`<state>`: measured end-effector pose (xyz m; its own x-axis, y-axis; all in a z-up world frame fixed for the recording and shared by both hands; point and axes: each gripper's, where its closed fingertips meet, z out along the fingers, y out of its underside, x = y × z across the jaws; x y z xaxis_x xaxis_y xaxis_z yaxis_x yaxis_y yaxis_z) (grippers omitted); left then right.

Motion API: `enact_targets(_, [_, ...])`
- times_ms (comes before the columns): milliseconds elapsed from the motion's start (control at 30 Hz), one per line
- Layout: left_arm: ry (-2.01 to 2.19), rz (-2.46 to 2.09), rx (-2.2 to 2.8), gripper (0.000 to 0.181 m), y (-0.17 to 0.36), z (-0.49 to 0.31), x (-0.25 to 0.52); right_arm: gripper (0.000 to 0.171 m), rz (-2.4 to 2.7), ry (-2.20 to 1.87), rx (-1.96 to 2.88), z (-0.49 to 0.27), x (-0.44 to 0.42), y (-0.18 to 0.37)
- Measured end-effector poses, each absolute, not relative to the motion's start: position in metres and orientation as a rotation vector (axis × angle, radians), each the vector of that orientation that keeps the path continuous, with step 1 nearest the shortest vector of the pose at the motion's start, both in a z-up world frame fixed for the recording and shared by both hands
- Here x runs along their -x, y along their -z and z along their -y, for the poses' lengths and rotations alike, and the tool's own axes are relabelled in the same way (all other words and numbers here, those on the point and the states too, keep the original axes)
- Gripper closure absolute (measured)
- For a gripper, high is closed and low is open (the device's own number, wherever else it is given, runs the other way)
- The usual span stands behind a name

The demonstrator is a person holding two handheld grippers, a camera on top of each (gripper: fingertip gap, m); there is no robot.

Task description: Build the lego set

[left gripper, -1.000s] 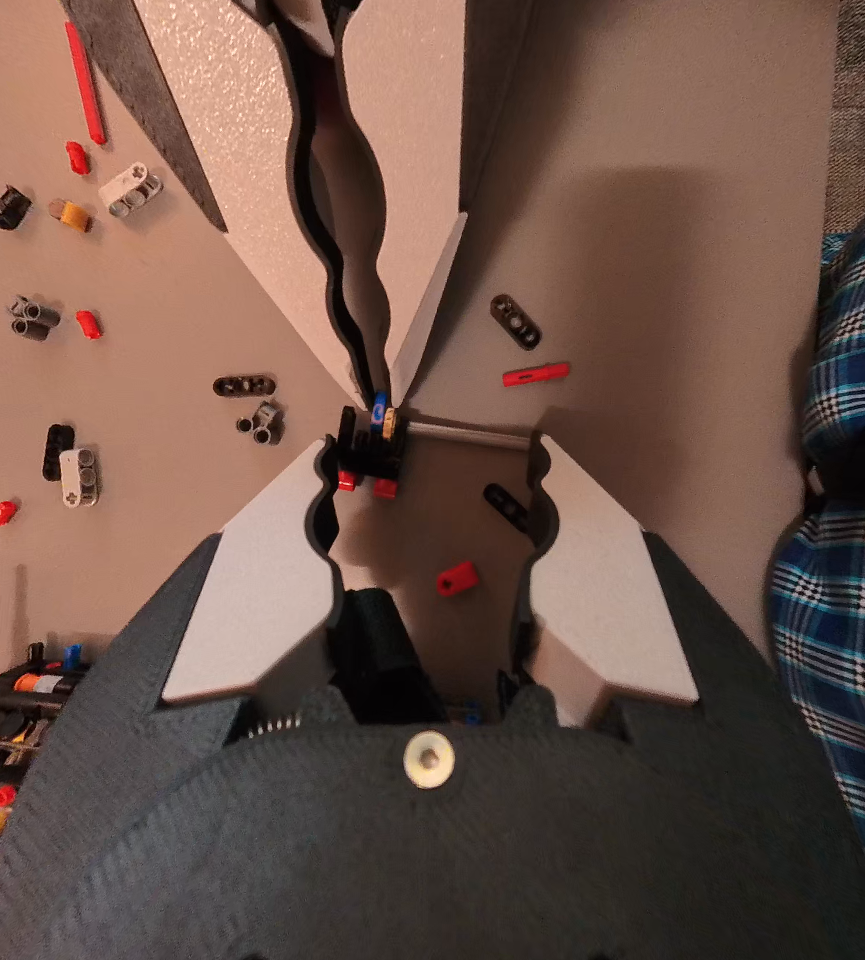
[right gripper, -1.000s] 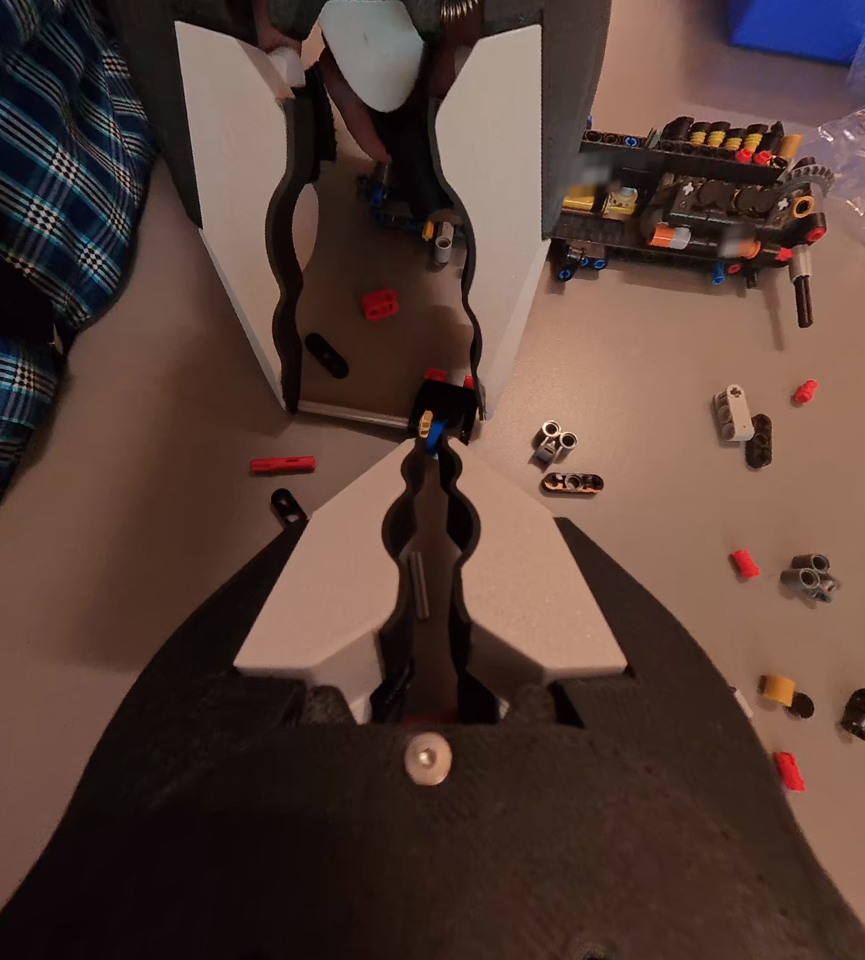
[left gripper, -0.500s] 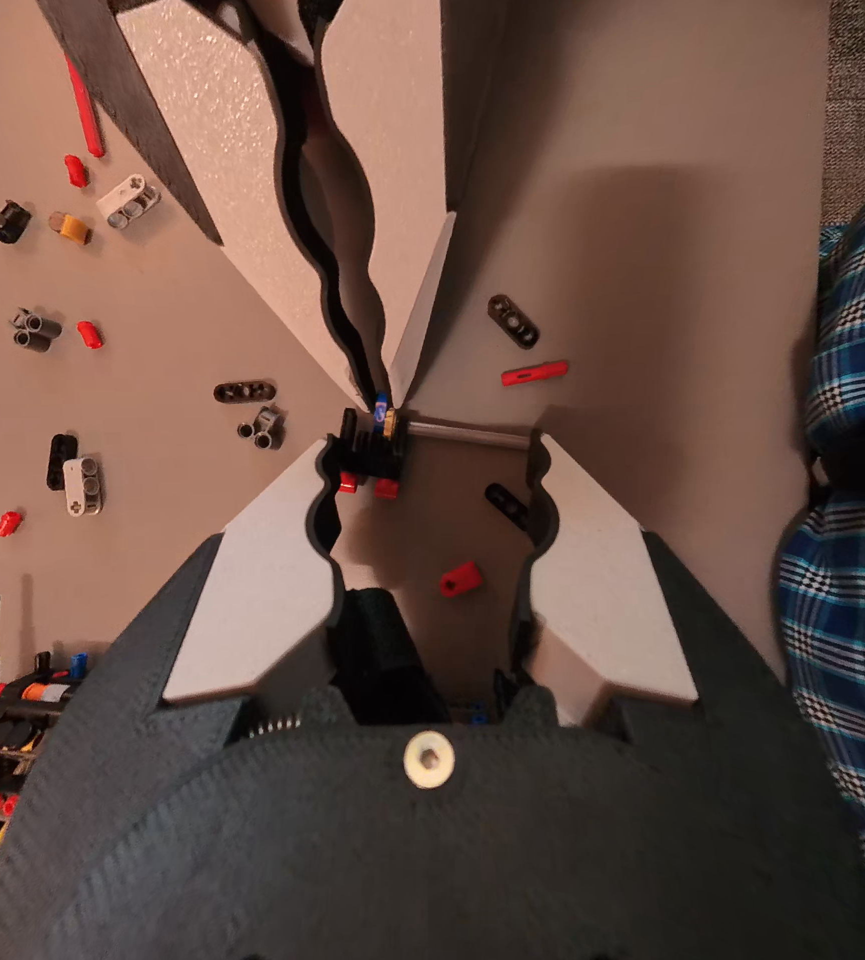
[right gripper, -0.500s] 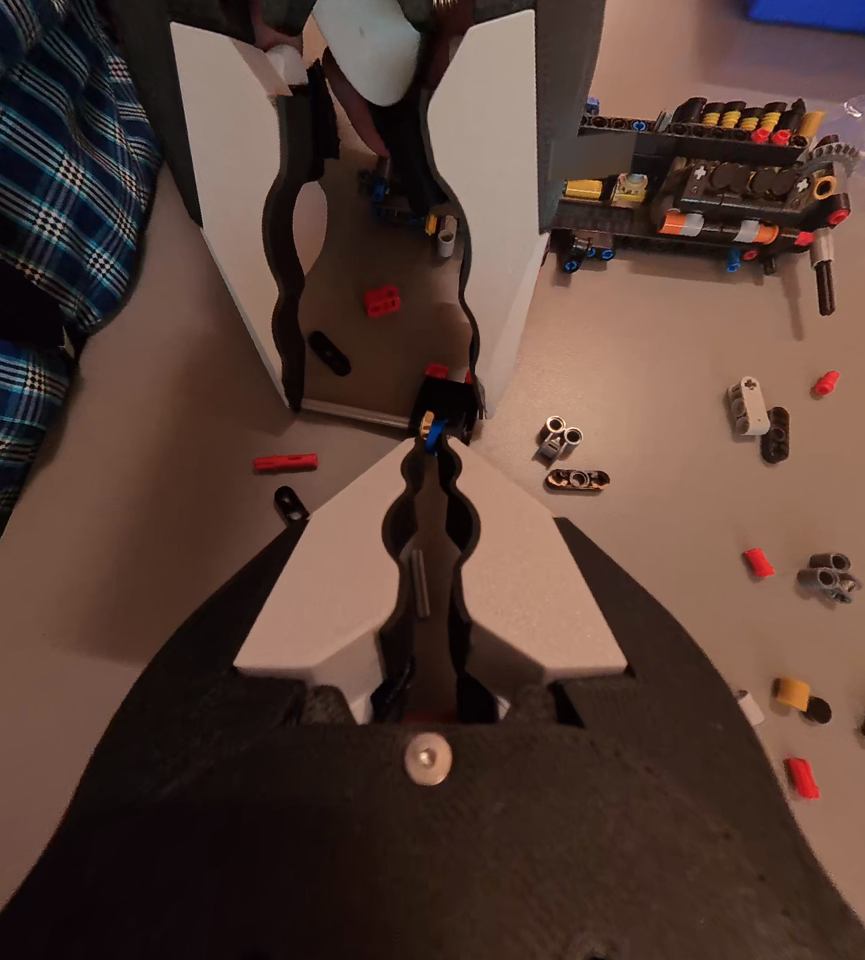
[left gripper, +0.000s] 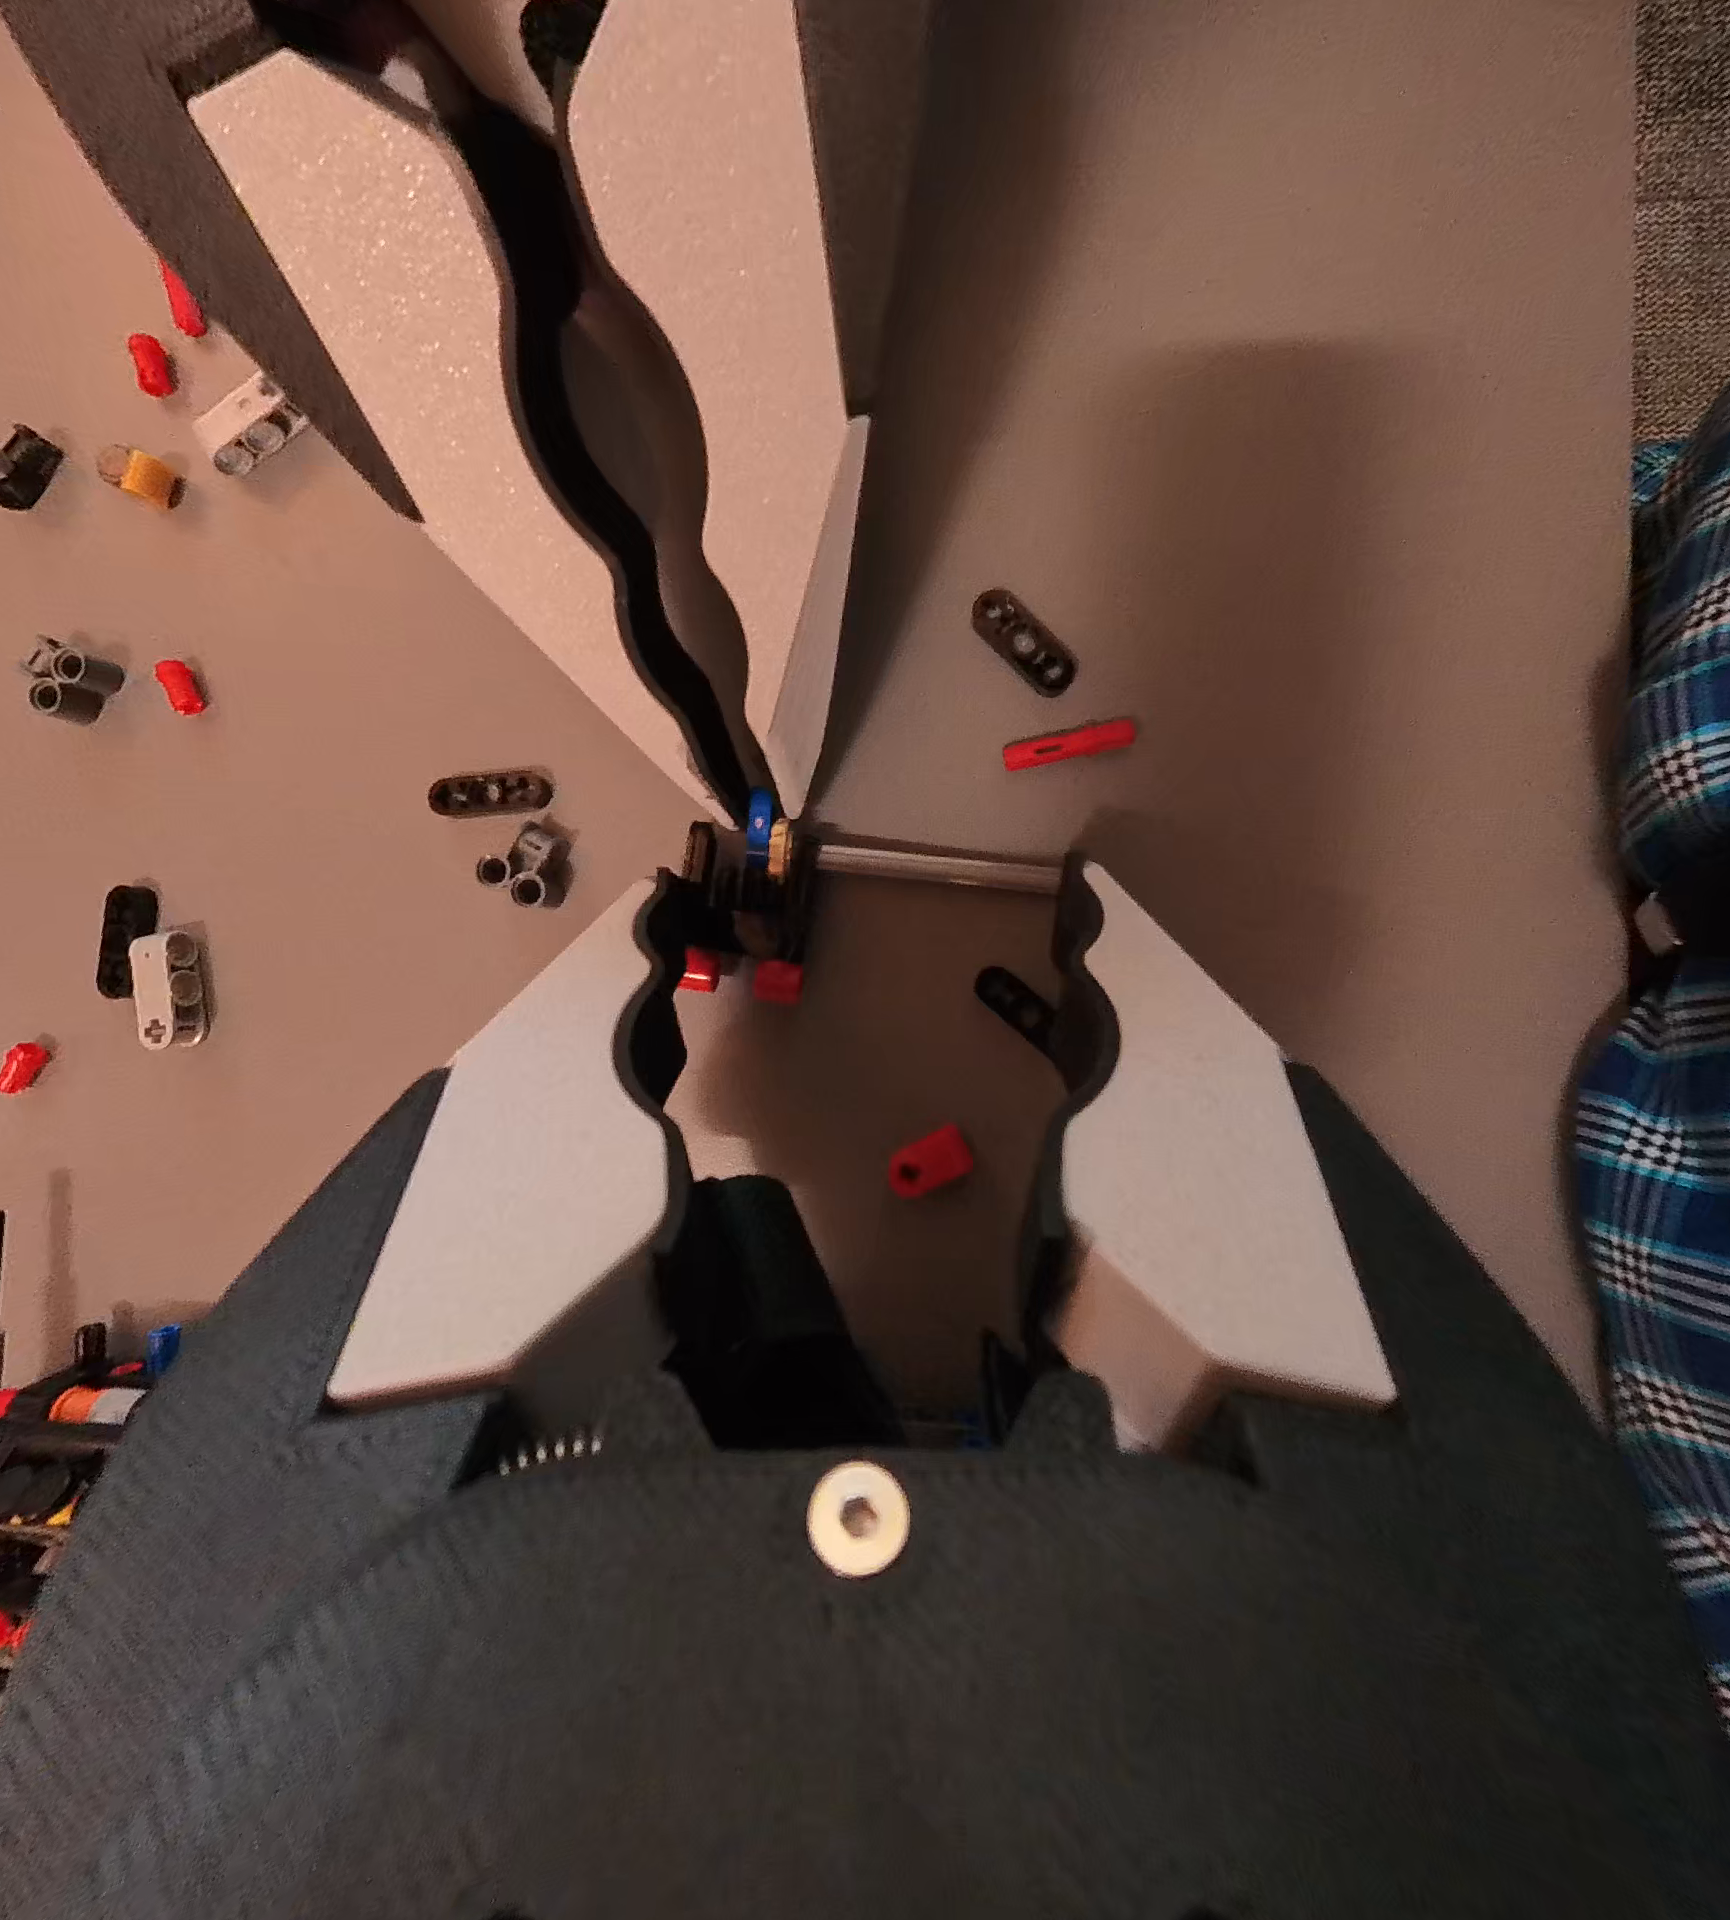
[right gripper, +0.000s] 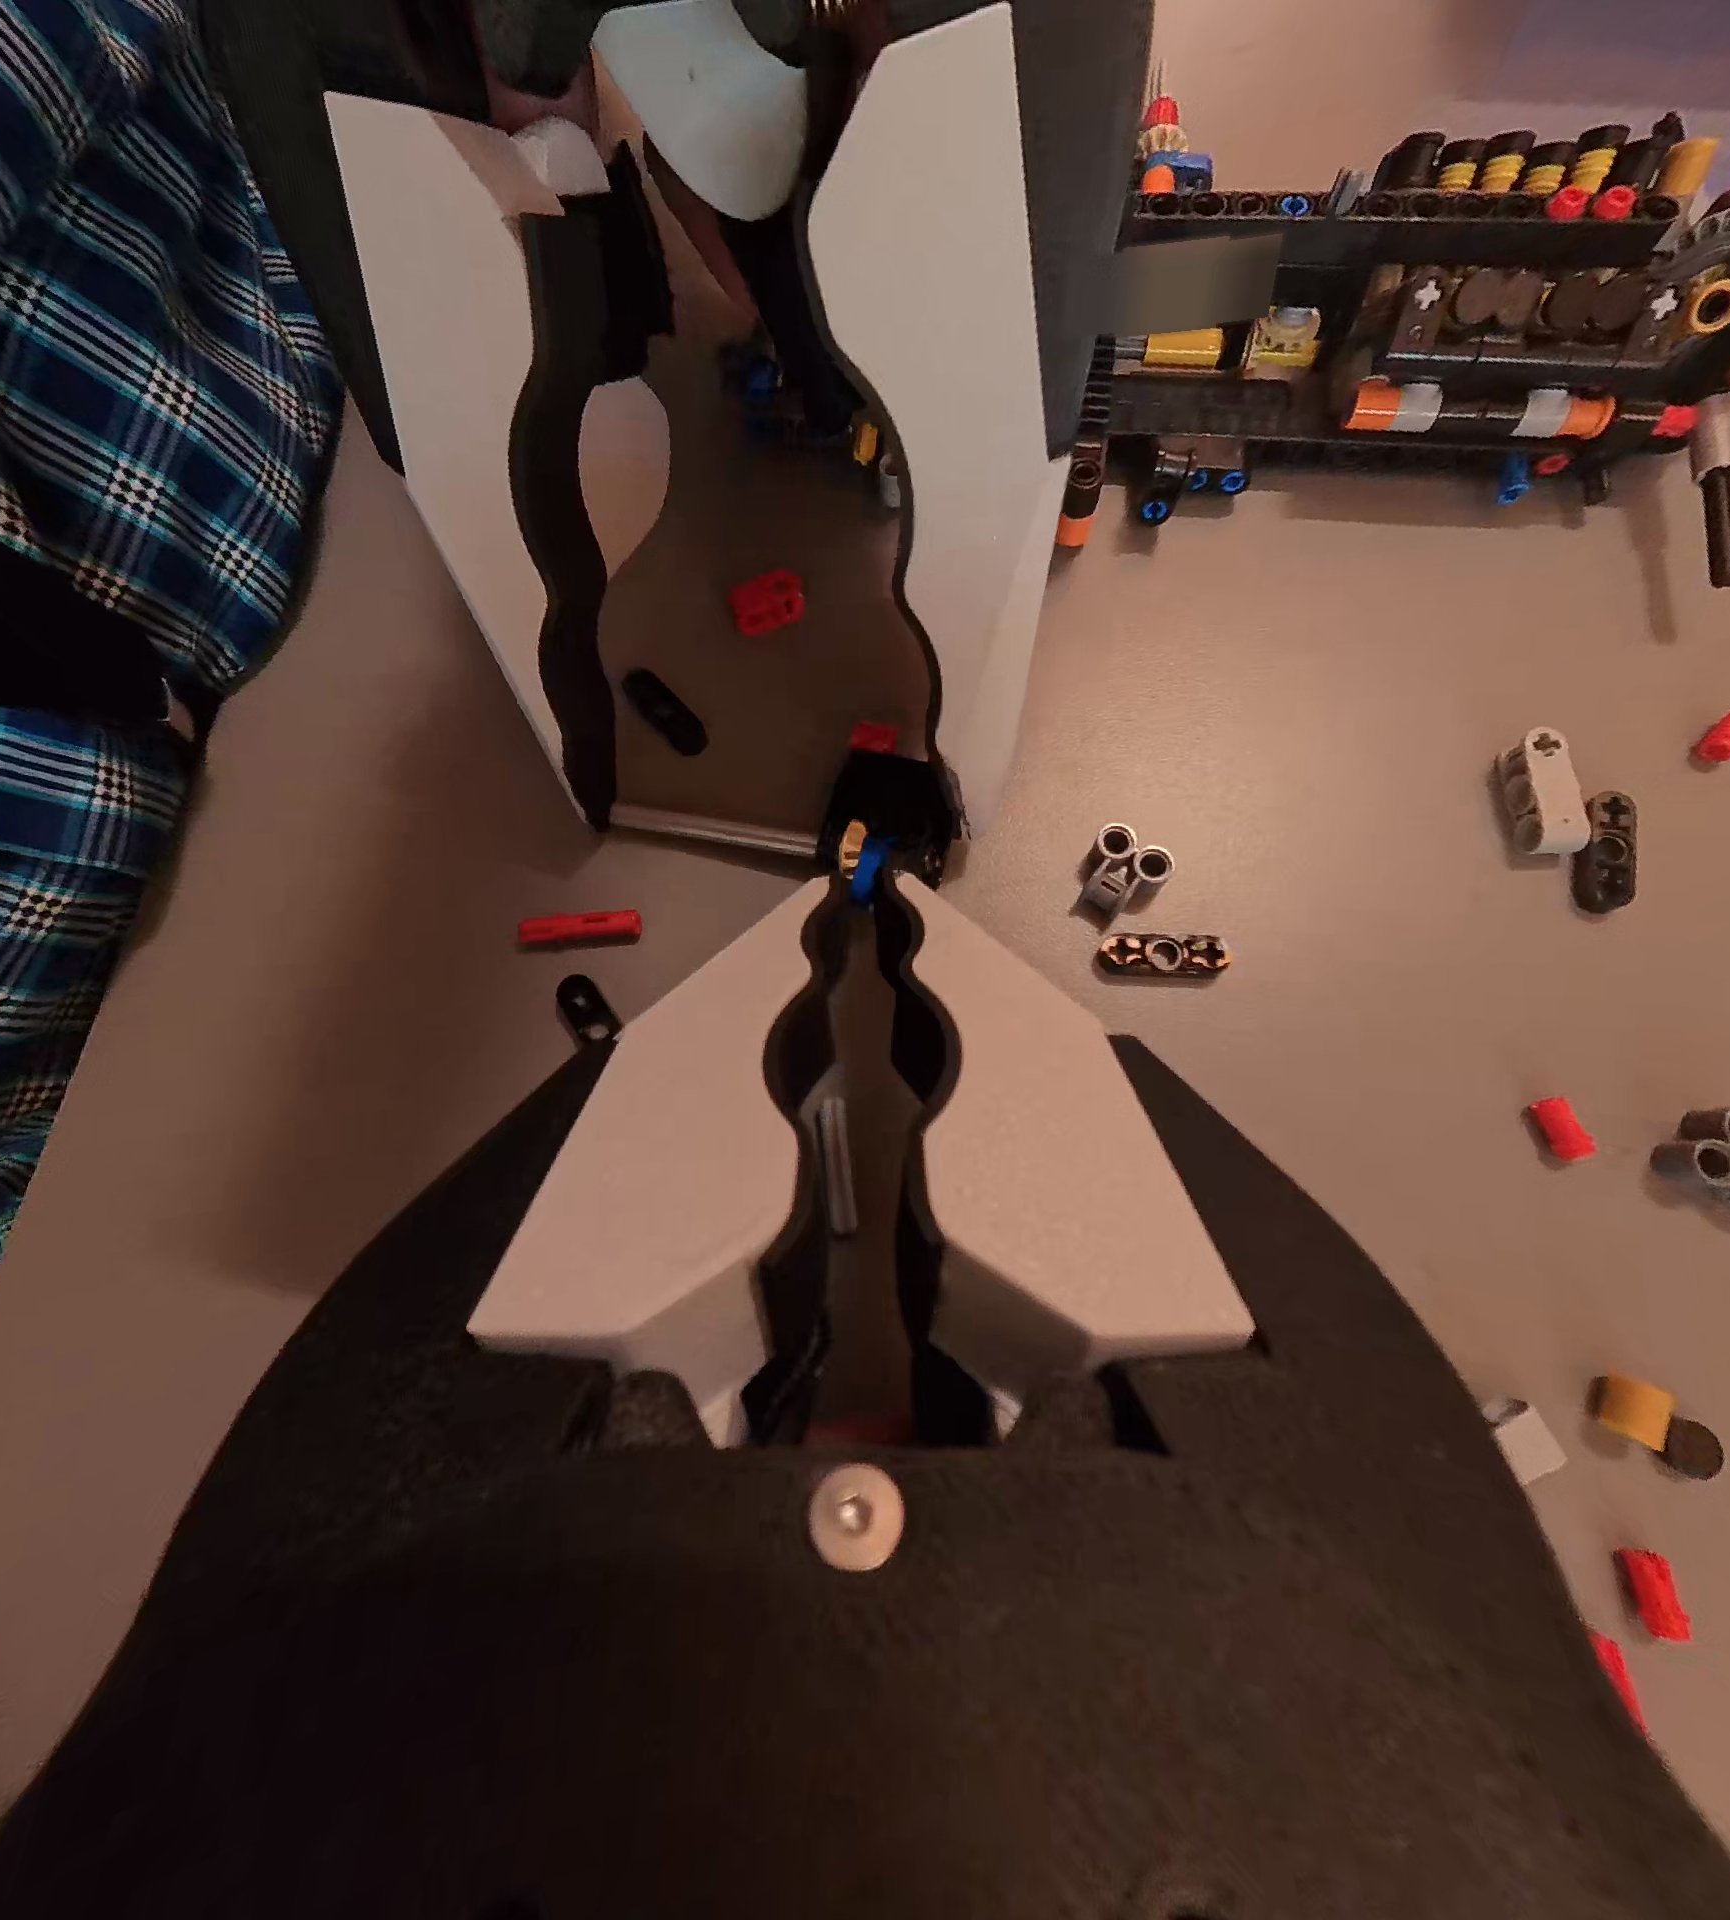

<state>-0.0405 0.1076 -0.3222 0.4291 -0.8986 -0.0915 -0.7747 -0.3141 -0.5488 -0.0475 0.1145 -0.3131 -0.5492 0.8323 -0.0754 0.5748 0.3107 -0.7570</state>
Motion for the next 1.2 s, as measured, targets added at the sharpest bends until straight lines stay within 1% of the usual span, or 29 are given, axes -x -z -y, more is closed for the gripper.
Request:
enact_targets(800, [0.338, -1.421, 2.148, 0.112, 0.319, -0.103, 0.037, 0.169, 2.296, -1.152, 1.251, -0.114, 0.045, 0.311])
enact_targets(1200, [0.360, -1.403, 2.130, 0.112, 0.317, -0.095, 0.033, 0.169, 2.338, -1.142, 1.152, -0.110, 0.039, 0.310])
